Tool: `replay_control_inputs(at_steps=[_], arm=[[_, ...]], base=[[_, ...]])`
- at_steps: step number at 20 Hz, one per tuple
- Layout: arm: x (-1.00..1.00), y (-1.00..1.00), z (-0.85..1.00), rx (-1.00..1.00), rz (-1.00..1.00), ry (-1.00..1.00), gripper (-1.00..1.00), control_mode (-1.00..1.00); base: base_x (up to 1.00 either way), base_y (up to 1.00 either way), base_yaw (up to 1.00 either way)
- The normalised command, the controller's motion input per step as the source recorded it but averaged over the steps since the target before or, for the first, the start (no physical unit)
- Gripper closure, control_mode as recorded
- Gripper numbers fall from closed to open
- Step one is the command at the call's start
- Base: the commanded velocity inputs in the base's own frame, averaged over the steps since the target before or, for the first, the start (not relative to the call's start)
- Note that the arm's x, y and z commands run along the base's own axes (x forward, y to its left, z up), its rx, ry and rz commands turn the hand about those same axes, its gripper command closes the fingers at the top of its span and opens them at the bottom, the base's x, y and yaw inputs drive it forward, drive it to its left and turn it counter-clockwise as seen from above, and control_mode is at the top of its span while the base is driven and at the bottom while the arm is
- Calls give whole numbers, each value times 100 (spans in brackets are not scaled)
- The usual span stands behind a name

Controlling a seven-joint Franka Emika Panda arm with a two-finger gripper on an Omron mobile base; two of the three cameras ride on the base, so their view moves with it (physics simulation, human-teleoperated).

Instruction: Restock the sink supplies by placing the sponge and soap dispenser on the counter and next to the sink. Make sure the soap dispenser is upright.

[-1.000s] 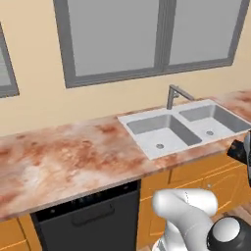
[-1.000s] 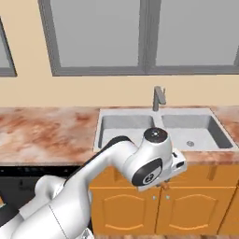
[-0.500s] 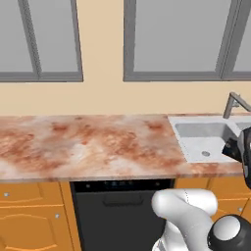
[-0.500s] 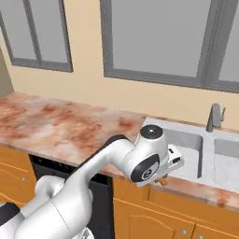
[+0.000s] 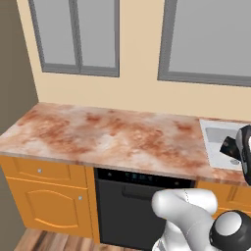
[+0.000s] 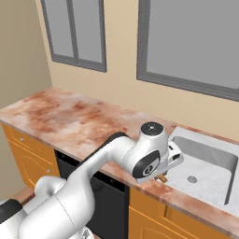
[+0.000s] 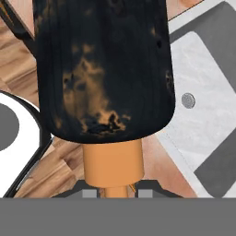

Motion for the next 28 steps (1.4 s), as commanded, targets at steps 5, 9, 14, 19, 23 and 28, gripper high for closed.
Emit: replay_control_inputs(at_steps=[5,9,14,19,23,28], arm=[[8,-7,-16,-3,5,0,100,-100],[70,-4,11,-13,1,18,100,-100],[73,-3,7,-15,3,23,100,-100],[88,0,-1,-17,0,31,100,-100],[73,1,0,-14,0,26,100,-100],[62,13,0,-17,0,24,100,-100]], base=[[0,0,0],[0,0,0],[0,0,0],[0,0,0],[0,0,0],[0,0,0]])
